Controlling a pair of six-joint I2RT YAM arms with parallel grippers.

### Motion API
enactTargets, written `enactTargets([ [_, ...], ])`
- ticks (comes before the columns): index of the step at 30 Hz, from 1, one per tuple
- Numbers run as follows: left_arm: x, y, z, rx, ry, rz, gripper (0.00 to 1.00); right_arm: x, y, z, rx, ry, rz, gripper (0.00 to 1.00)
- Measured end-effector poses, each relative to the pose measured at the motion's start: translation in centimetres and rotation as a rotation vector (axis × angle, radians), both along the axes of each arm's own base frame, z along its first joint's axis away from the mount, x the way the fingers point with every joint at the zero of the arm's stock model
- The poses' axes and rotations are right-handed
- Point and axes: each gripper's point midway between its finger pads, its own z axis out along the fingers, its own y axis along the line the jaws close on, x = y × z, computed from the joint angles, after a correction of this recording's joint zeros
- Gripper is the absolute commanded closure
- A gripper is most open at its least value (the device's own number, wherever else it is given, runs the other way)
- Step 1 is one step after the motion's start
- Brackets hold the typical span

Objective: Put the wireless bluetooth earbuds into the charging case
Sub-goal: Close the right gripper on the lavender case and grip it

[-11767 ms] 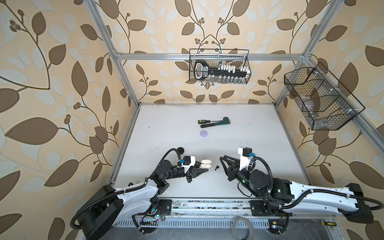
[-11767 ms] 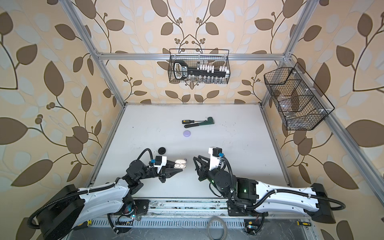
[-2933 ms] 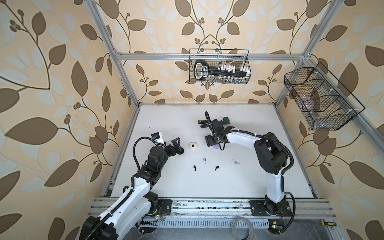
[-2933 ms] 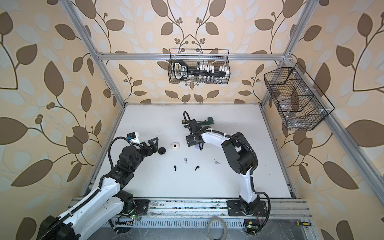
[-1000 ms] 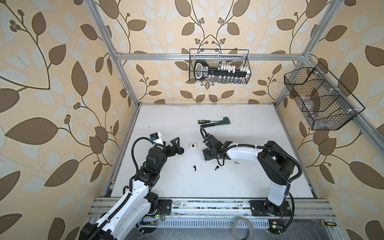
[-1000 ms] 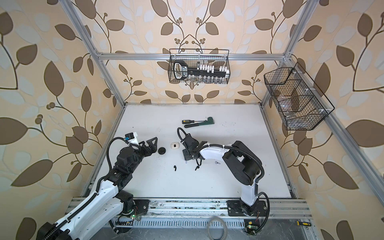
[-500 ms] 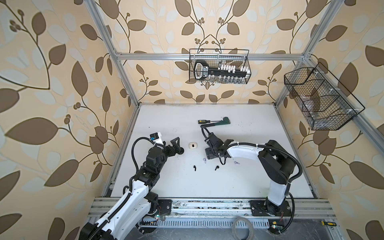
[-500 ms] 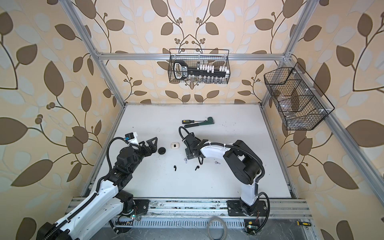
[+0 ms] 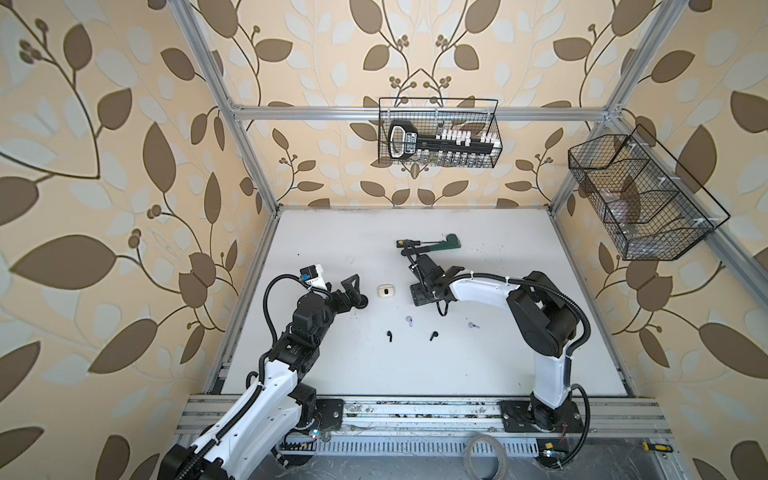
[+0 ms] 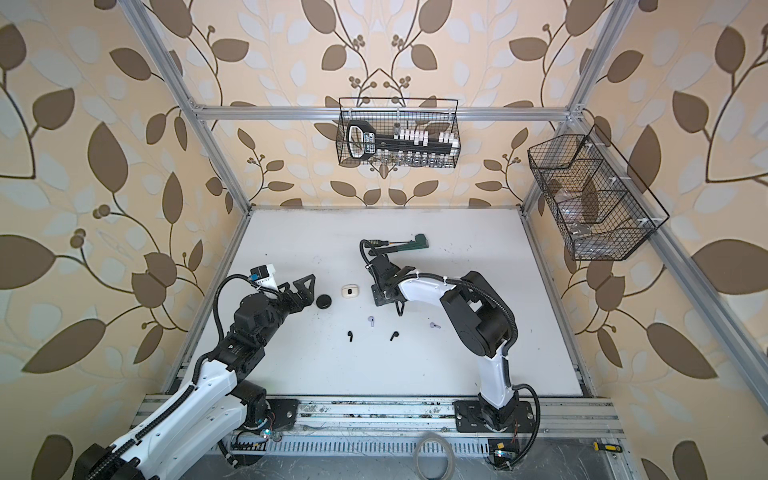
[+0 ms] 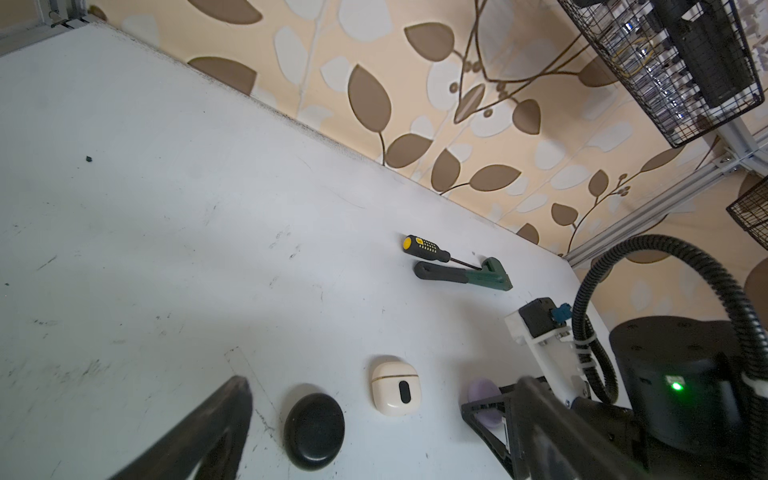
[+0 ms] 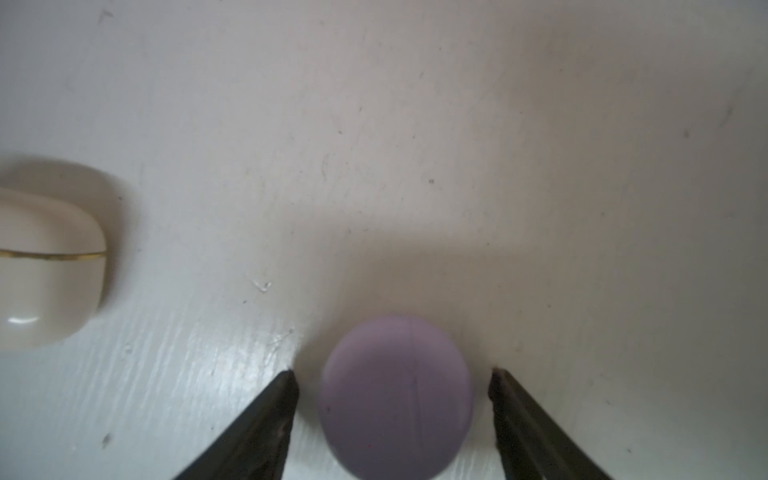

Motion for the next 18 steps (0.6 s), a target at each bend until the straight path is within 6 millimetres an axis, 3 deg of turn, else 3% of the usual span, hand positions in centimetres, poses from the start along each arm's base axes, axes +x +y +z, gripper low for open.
enactTargets([
  [10,0.02,-0.01,-0.09,0.001,0.003,0.000,0.01,-0.04,0.04,-0.01,-0.007,0.001,0.016,0.41],
  [18,0.02,-0.12,-0.18,0.000,0.006,-0.006,0.01,0.16,-0.26,0.06,-0.031,-0.006,0.017,0.37],
])
